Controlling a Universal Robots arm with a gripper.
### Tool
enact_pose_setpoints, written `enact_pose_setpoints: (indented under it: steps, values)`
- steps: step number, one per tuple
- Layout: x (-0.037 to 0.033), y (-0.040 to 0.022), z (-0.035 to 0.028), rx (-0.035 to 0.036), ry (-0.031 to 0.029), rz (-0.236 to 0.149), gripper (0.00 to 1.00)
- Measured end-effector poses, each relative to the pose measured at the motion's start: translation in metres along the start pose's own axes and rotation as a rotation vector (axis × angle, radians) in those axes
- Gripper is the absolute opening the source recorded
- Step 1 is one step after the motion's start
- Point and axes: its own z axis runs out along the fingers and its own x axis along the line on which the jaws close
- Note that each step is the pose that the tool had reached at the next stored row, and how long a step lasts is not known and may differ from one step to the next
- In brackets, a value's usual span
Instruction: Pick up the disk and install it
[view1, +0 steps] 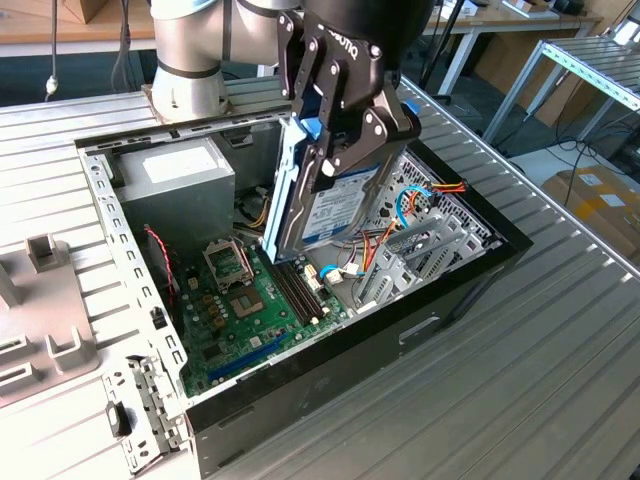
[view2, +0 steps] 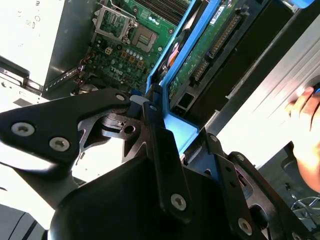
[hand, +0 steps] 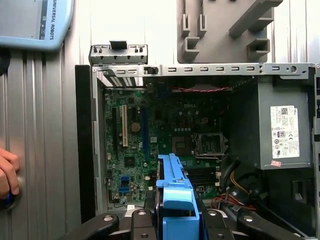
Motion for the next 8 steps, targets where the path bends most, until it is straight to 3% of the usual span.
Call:
enact_pose_setpoints:
  steps: [8]
  values:
    - [0.0029, -0.0031, 0.0003, 0.0, -0.0001, 0.0, 0.37]
